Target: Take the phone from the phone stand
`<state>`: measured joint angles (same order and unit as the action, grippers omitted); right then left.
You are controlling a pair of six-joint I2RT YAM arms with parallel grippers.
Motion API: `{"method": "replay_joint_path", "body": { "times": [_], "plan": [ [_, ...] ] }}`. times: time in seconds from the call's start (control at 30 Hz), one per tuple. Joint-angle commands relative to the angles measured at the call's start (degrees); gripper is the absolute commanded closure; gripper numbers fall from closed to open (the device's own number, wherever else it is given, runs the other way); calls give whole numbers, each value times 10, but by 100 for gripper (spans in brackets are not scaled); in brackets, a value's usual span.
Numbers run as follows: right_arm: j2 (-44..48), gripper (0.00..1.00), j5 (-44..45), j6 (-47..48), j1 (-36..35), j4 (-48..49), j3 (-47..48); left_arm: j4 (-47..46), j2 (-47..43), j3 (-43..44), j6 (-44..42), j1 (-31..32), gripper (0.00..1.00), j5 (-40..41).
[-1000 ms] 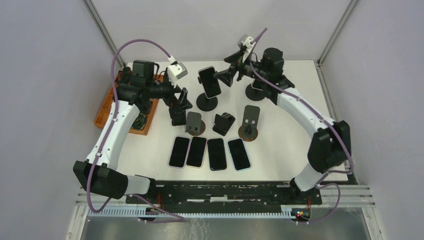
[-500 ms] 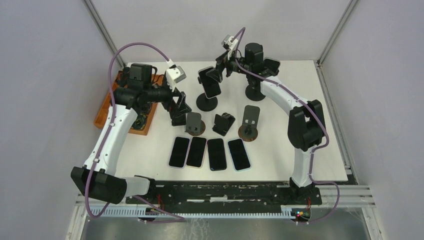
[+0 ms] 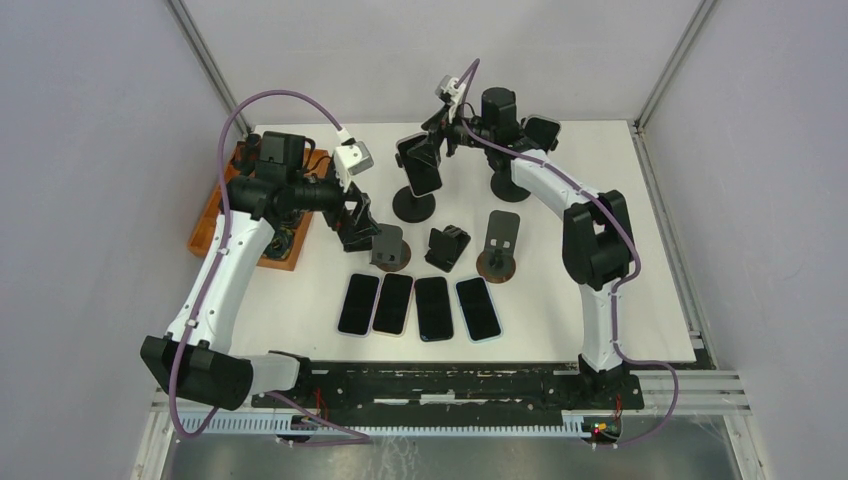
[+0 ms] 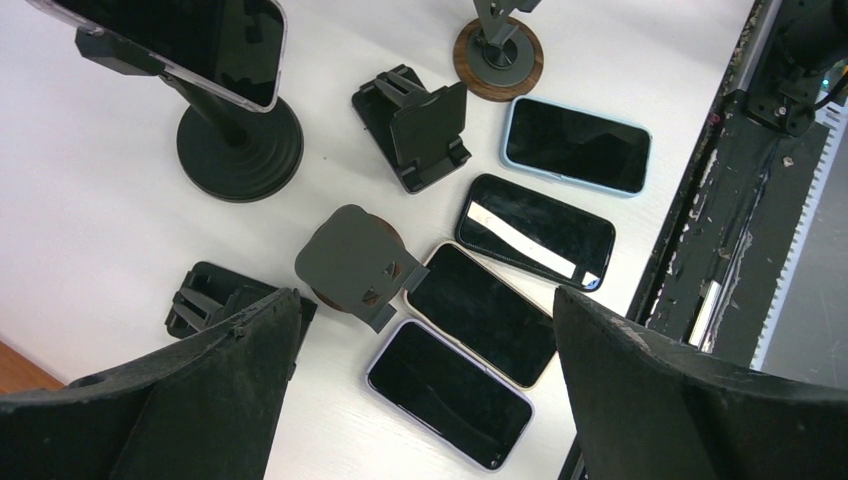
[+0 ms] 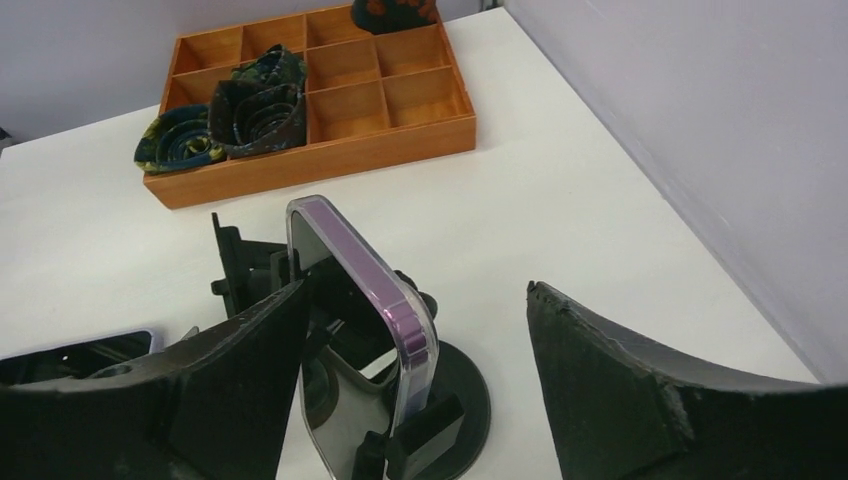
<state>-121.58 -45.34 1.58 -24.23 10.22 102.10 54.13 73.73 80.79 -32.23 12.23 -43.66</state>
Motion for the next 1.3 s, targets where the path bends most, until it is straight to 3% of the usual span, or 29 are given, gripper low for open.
{"method": "replay_joint_path", "body": {
  "times": [0.0, 0.1, 0.23, 0.5, 0.57, 0.8, 0.93, 1.07, 1.27],
  "plan": [
    [-6, 19, -42, -15, 1, 33, 20, 4, -10, -1, -28, -2, 0, -17],
    [-3, 34, -42, -33, 2, 33, 16, 4, -9, -1, -28, -2, 0, -20],
    [3, 63, -56, -64, 5, 63, 14, 7, -9, 0, -32, -2, 2, -24],
    [27, 100, -79, -145, 9, 144, 21, 5, -6, 3, -34, -2, 3, -11],
    [32, 100, -78, -190, 15, 175, 21, -2, -5, 2, -34, -2, 3, -7],
    [40, 100, -61, -544, 53, 436, 8, -80, 8, -3, 16, -41, 0, 3],
    [67, 100, -32, -628, 53, 452, -19, -105, 38, 12, 5, -80, 0, -28],
    [99, 100, -11, -729, 43, 535, -81, -137, 56, 11, -14, -86, 0, -48],
    [134, 100, -5, -729, 3, 518, -92, -164, 83, 12, -12, -85, 0, -116]
  ]
}}
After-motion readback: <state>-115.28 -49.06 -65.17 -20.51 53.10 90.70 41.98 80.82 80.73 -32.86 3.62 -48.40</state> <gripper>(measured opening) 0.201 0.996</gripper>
